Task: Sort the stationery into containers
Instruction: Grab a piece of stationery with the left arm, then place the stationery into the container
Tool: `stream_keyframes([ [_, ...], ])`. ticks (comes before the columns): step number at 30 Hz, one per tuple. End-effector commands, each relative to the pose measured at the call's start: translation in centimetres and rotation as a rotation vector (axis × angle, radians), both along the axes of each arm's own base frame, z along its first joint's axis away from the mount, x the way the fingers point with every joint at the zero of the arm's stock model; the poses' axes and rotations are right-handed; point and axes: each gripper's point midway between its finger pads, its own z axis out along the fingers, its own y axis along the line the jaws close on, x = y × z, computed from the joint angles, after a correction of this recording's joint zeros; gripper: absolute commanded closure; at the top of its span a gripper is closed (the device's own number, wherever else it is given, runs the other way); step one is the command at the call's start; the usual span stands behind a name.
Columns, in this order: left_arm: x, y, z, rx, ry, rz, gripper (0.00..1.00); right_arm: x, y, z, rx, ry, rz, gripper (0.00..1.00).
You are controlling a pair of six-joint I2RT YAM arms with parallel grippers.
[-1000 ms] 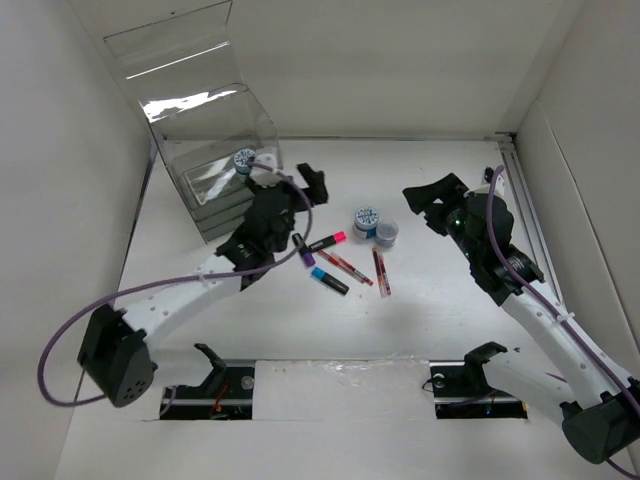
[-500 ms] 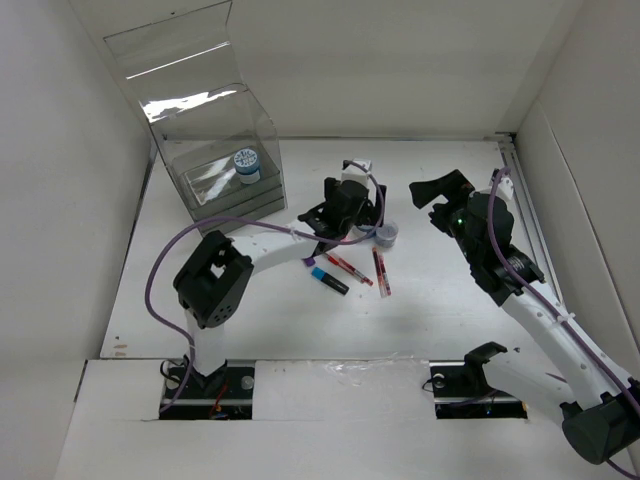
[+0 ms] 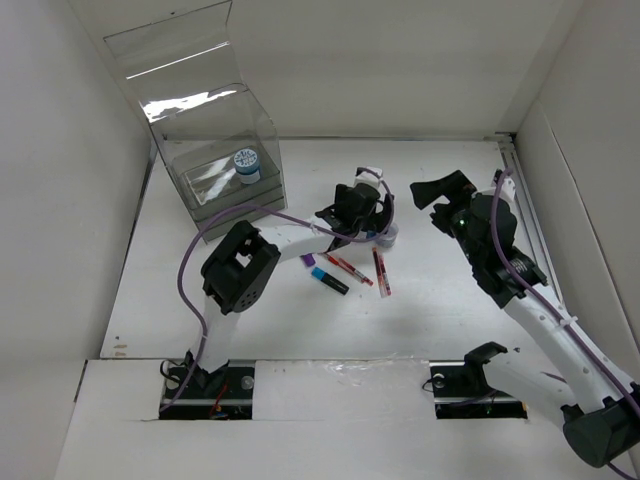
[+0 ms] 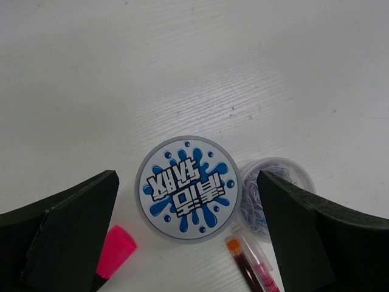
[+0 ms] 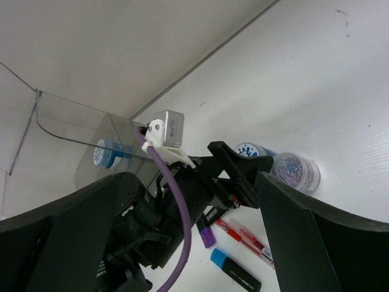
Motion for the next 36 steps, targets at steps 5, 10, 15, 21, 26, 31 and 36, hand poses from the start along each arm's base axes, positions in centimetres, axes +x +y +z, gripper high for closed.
stream_keyframes([
  [5,0.9,-0.6,1.7,-0.018,-0.034,0.002,0.12,-0.2,-0.2,0.9,0.015,-0.034,0.001,0.0],
  [10,0.9,0.0,1.7,-0.01,-0.045,0.023,0.42,-0.4,-0.3,1.2,0.019,-0.043,0.001,0.0],
  [15,0.4,0.5,4.9,-0.086,-0.091,0.034,0.63,-0.5,-0.4,1.1,0.019,-0.043,0.001,0.0],
  [21,-0.7,2.8,15.2,-0.22,-0.242,0.071,0.69,-0.6,0.0,1.3,0.026,-0.05,0.022,0.0],
  [26,-0.8,8.3,21.4,-0.328,-0.322,0.157,0.71,-1.0,0.4,1.6,0.034,-0.058,0.05,0.0],
  [31,-2.0,16.8,26.3,-0.412,-0.426,0.403,0.71,-1.1,0.8,1.9,0.041,-0.065,0.071,0.0],
  [36,-1.8,25.5,26.8,-0.45,-0.441,0.616,0.72,-1.2,1.0,1.9,0.042,-0.064,0.082,0.0],
])
